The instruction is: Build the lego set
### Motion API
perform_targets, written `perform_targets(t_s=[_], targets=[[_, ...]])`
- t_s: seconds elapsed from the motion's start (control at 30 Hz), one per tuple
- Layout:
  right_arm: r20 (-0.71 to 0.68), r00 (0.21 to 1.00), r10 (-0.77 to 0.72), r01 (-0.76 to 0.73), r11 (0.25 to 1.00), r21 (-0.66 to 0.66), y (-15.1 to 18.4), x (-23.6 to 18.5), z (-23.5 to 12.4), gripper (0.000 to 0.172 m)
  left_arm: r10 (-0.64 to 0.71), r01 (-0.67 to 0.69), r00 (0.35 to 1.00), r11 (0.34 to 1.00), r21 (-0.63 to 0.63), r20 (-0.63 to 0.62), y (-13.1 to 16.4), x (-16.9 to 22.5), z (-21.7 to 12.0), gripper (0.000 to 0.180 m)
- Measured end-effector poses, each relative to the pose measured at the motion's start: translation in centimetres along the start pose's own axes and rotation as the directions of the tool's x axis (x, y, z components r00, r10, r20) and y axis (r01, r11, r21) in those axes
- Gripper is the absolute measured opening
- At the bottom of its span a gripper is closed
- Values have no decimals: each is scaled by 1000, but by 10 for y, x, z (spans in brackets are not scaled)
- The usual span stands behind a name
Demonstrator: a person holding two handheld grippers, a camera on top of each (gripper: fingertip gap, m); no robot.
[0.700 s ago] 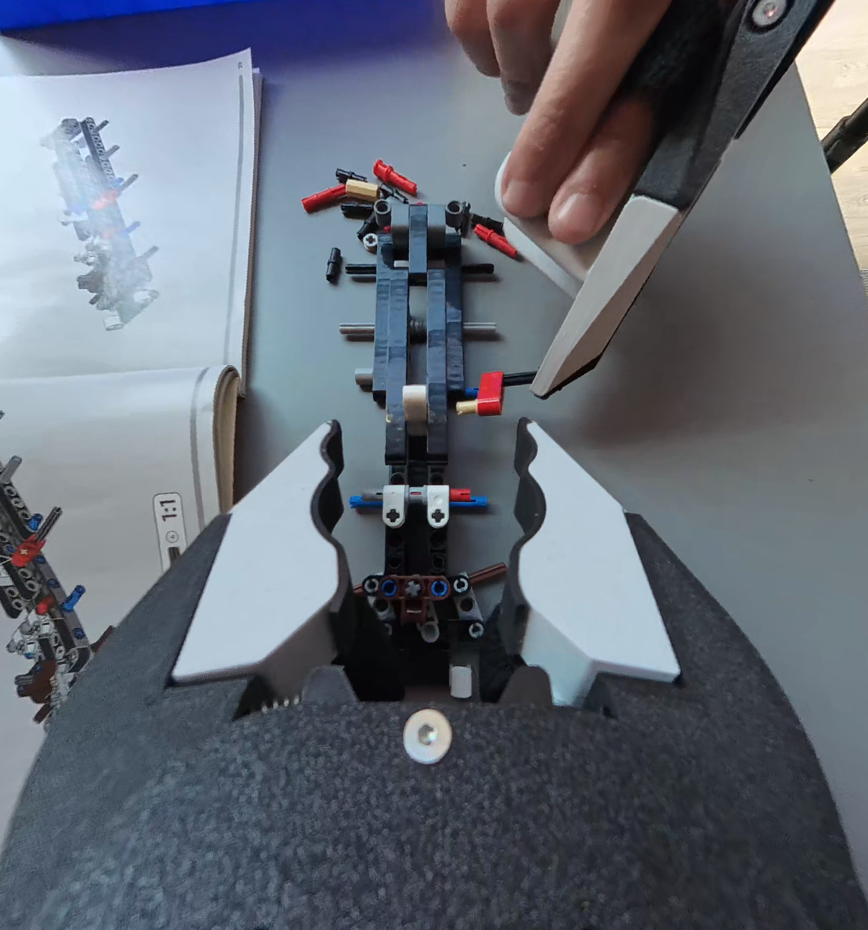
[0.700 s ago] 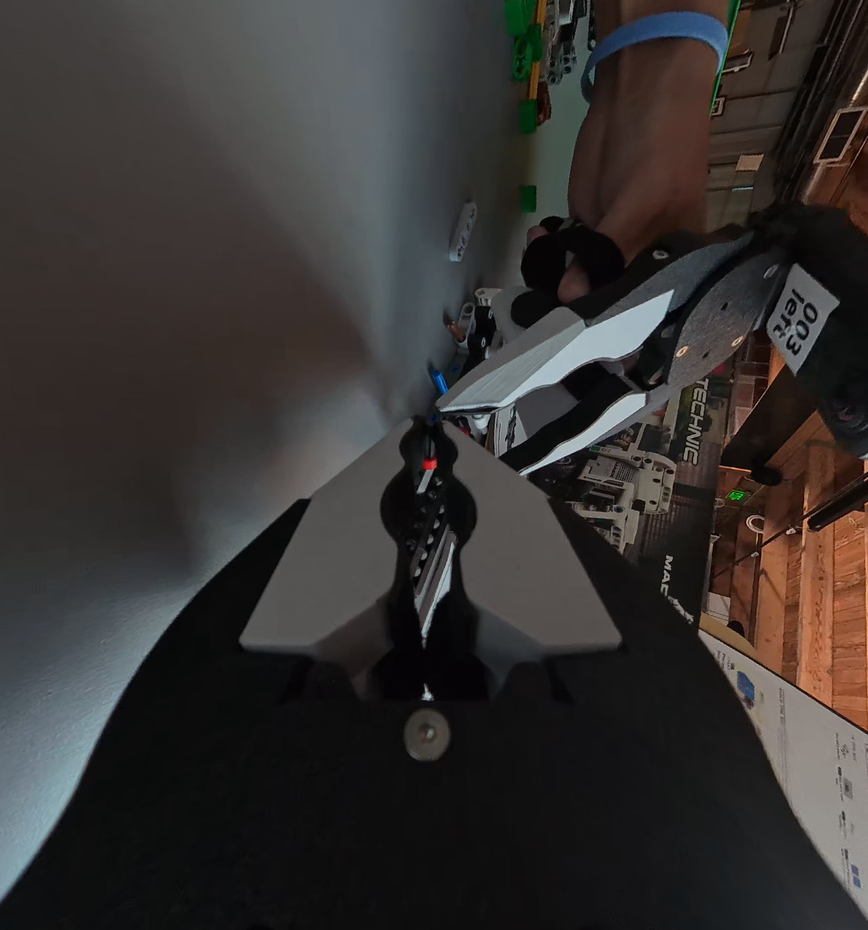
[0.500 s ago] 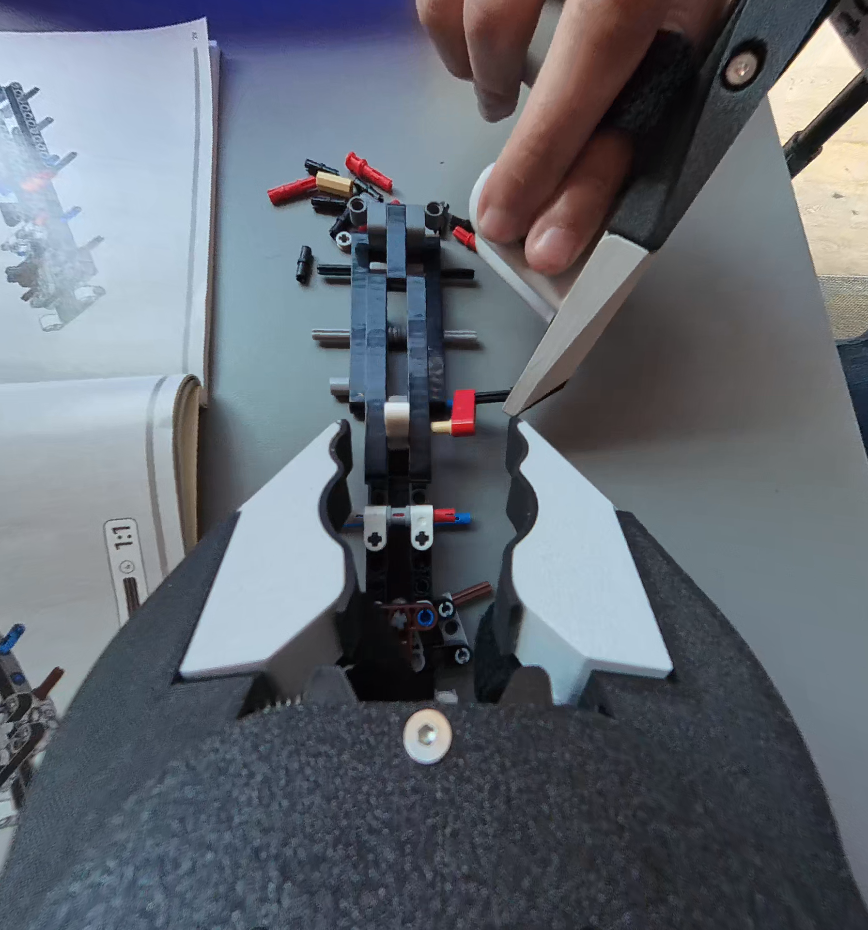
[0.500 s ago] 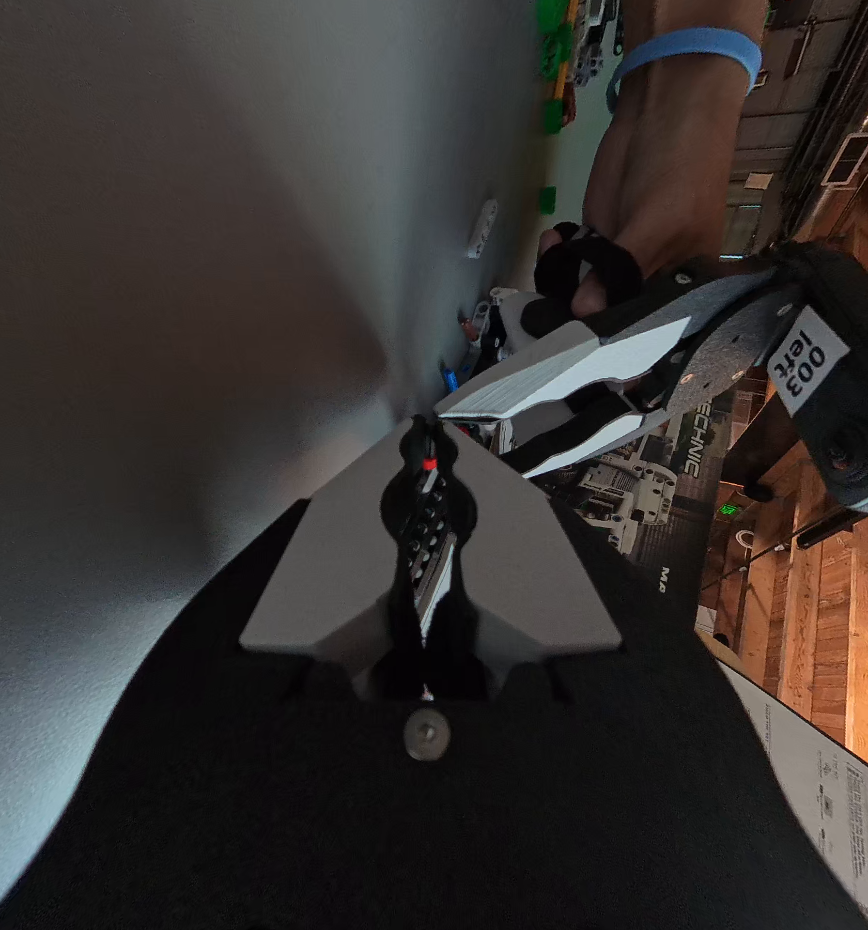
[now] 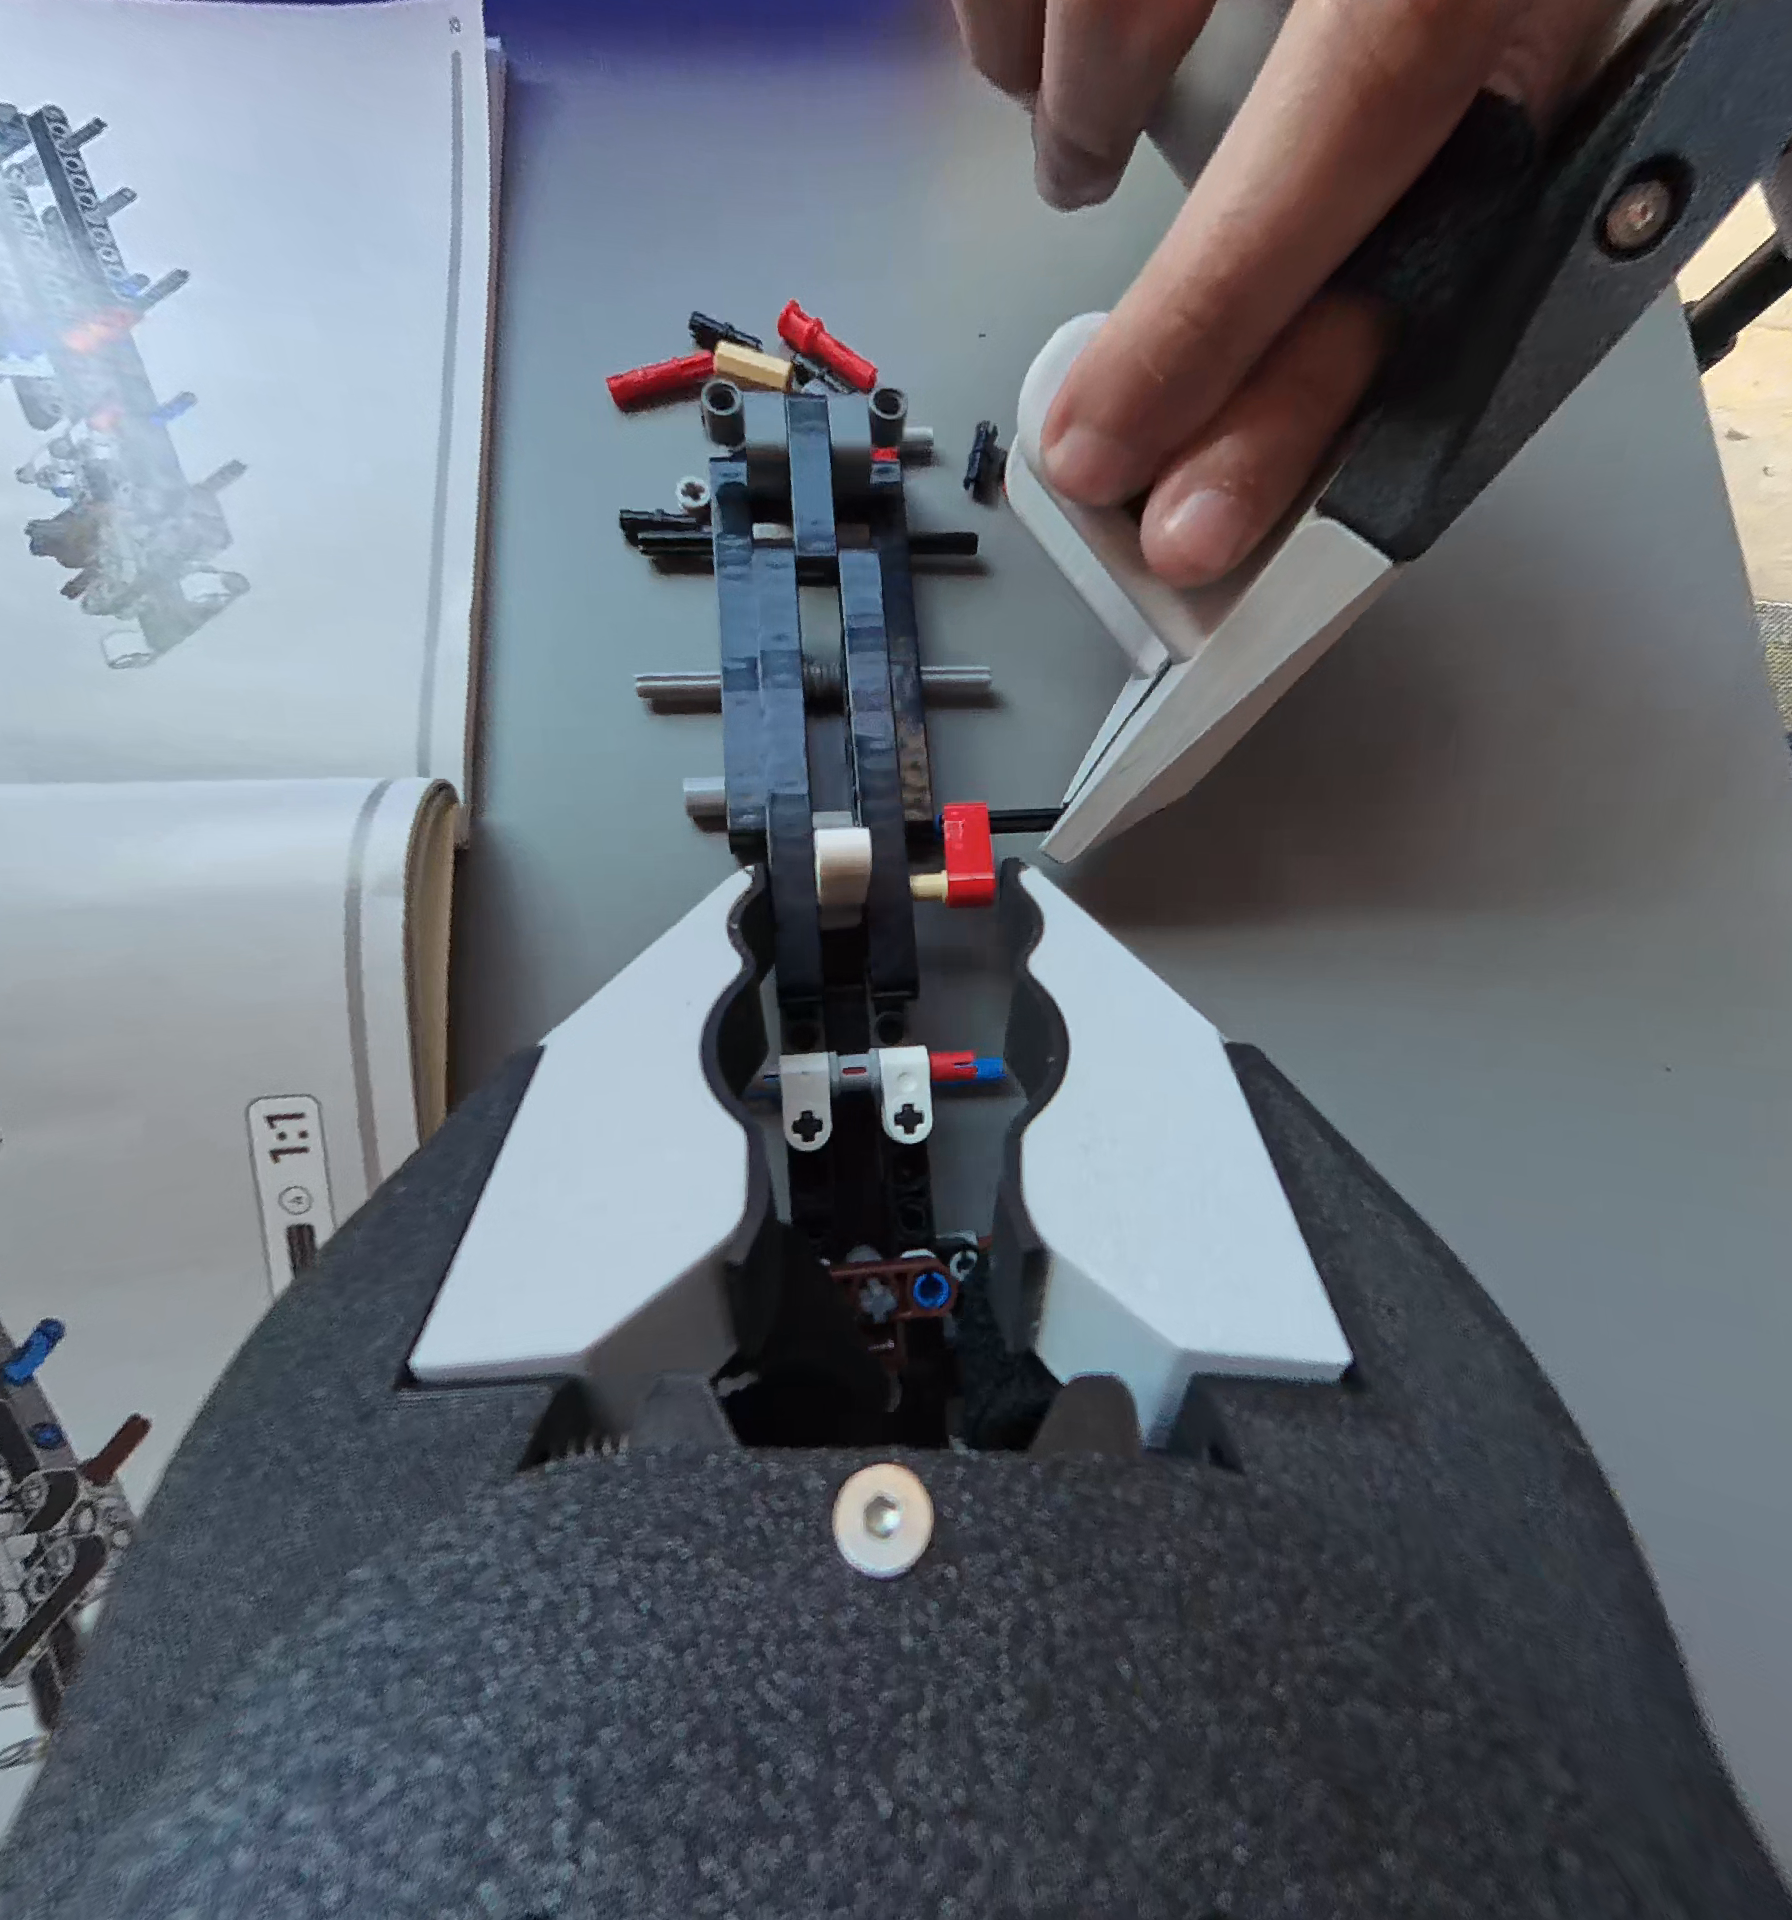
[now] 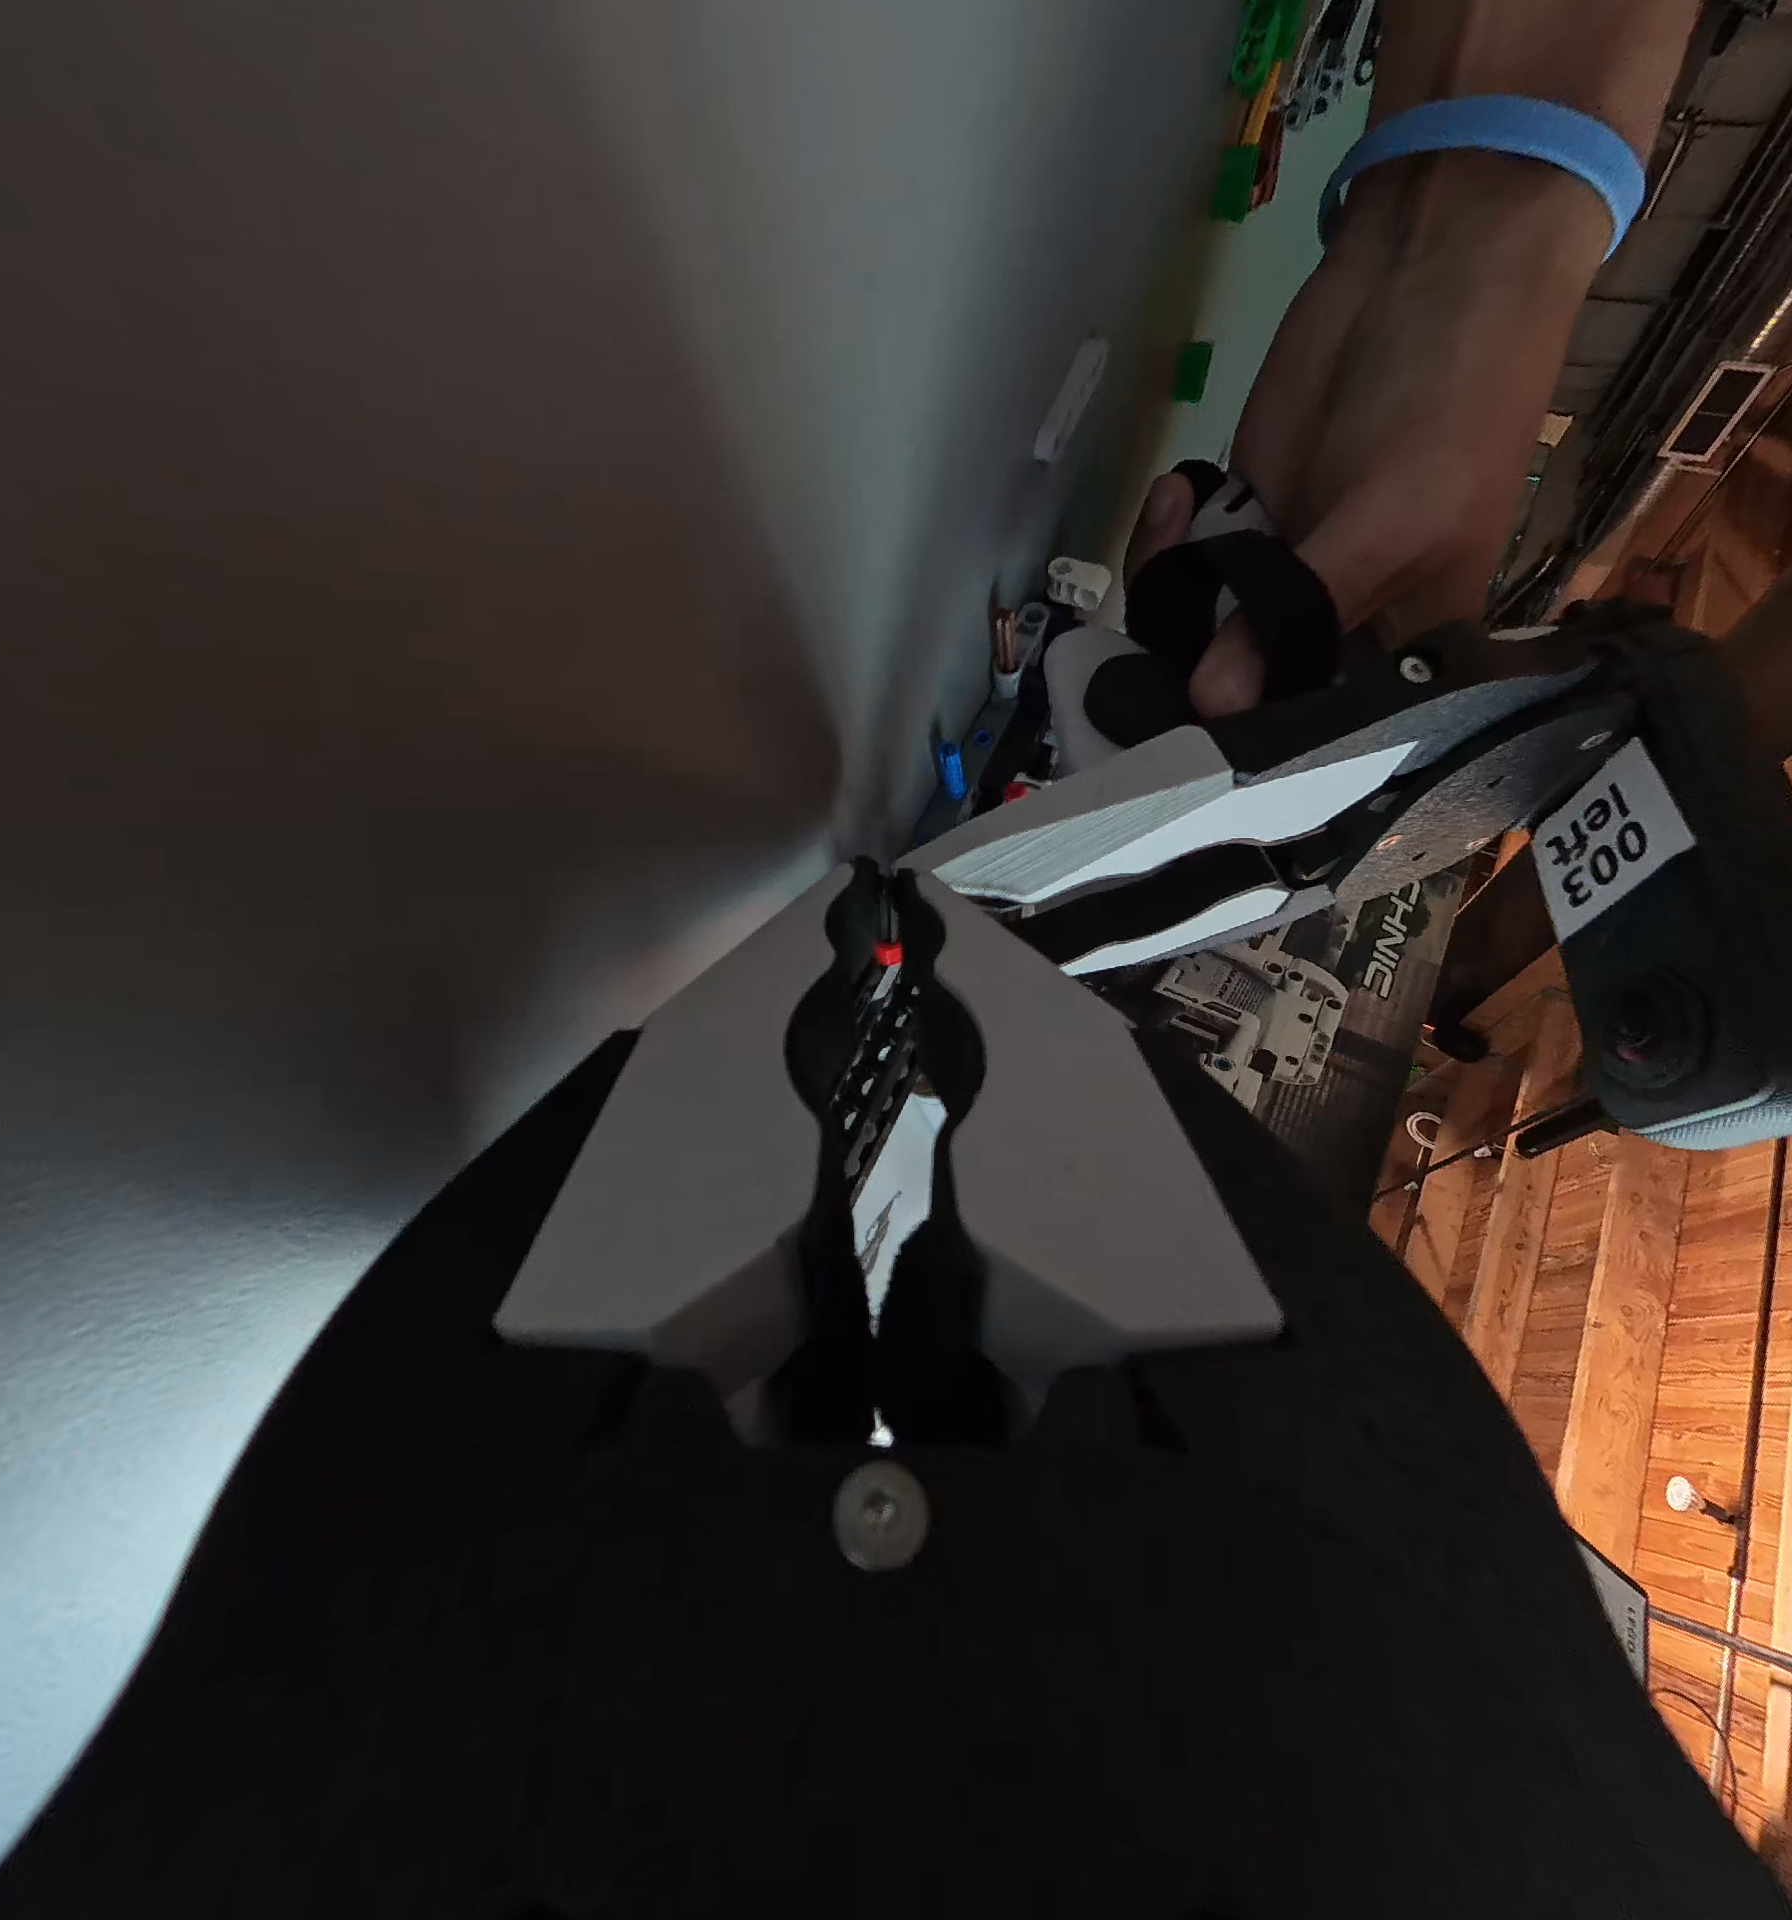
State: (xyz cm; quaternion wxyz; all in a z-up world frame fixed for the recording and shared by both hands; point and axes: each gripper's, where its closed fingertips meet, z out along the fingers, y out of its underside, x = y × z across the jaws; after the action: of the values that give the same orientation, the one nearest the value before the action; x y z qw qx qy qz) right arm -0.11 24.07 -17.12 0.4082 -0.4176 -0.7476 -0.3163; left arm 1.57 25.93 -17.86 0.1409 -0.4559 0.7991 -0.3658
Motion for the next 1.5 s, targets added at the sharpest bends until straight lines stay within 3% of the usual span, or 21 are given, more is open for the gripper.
perform_targets(t_s=[0.27, 0.63, 0.7, 1.0, 1.27, 1.4, 1.5], targets=[[-1, 999, -41, 41, 999, -28, 9, -1, -1, 2, 10, -9, 999, 1000, -9, 45, -2, -8, 2, 40], [9, 1000, 20, -20, 1000, 1, 13, -1, -3, 2, -6, 7, 998, 1000, -14, 62, -4, -10, 3, 40], [11, 1000, 26, -26, 1000, 17, 14, -1, -3, 2, -6, 7, 998, 1000, -22, 66, -3, -10, 4, 33], [0, 1000, 27, -27, 999, -20, 17, -4, 1, 2, 4, -2, 997, 1000, -19, 79, -4, -11, 5, 33], [53, 963, 265, -264, 964, -27, 17, -7, 0, 6, 35, -33, 995, 999, -17, 92, 3, -11, 2, 32], [126, 888, 442, -451, 890, 62, 9, -3, -9, 11, 39, -39, 994, 999, 0, 100, 4, -10, -5, 33], [181, 821, 542, -558, 828, 52, 18, -1, -16, 11, 41, -44, 992, 999, 19, 117, 2, -12, -9, 25]])
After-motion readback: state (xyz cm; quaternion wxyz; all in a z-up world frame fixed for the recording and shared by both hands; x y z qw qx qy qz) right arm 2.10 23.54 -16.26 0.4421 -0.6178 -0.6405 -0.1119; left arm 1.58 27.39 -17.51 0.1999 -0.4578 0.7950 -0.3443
